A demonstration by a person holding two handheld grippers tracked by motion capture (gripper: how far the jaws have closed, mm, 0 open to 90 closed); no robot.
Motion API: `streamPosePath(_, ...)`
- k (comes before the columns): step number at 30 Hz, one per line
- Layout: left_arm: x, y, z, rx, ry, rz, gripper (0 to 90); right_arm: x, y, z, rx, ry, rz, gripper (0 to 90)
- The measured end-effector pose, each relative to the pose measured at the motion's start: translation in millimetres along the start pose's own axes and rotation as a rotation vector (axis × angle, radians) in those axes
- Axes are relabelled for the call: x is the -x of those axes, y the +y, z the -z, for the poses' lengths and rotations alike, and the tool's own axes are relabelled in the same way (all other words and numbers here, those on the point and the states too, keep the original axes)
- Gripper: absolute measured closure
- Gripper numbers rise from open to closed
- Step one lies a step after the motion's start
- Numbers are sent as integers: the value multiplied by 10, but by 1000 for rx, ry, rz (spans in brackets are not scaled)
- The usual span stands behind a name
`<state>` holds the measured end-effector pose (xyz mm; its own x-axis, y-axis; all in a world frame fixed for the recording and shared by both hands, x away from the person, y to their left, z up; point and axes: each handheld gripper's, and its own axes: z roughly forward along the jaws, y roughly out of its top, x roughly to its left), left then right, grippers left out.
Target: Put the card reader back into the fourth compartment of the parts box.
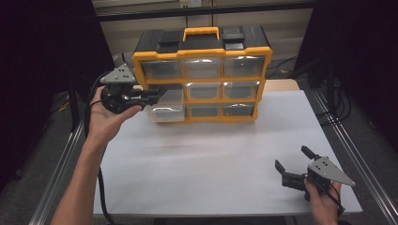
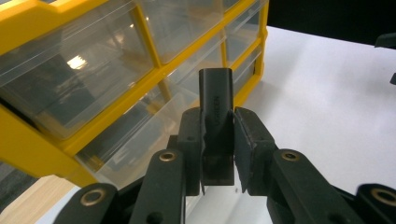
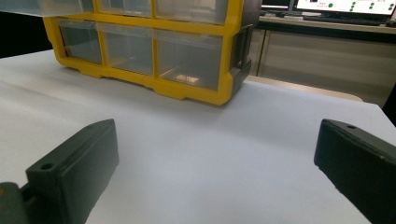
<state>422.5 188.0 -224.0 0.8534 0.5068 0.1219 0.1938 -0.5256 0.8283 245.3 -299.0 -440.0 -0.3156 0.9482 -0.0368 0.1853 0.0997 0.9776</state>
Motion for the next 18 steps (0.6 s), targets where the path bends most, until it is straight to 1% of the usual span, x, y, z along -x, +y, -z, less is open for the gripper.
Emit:
streamPosePath(2, -41, 5, -10, -5, -6, 3, 738, 1, 0, -3, 0, 0, 1, 1)
streamPosePath(5, -84, 13, -45, -15, -2, 10, 739, -1, -1, -5, 1, 4, 0, 1)
streamPosePath(6, -101, 19, -55, -26, 1, 2, 738, -3, -1, -3, 2, 6, 1, 1)
streamPosePath(9, -143, 30, -96, -41, -4, 11, 738, -1, 0, 0, 1, 5, 1, 1)
streamPosePath(11, -174, 41, -123, -68, -13, 14, 738, 1, -1, -1, -1, 1, 0, 1)
streamPosePath(12, -192, 50, -153, -90, -6, 10, 738, 0, -1, -2, -1, 3, 0, 1)
streamPosePath(13, -192, 50, -153, -90, -6, 10, 738, 0, -1, -2, -1, 3, 0, 1)
streamPosePath(14, -204, 56, -162, -103, -9, 8, 738, 1, -1, -1, 1, 5, 1, 1)
streamPosePath(17, -238, 65, -196, -117, -5, 13, 738, 0, -1, 0, -1, 2, 1, 0)
streamPosePath(18, -272, 68, -226, -131, -8, 20, 738, 0, 0, -1, 0, 1, 0, 0)
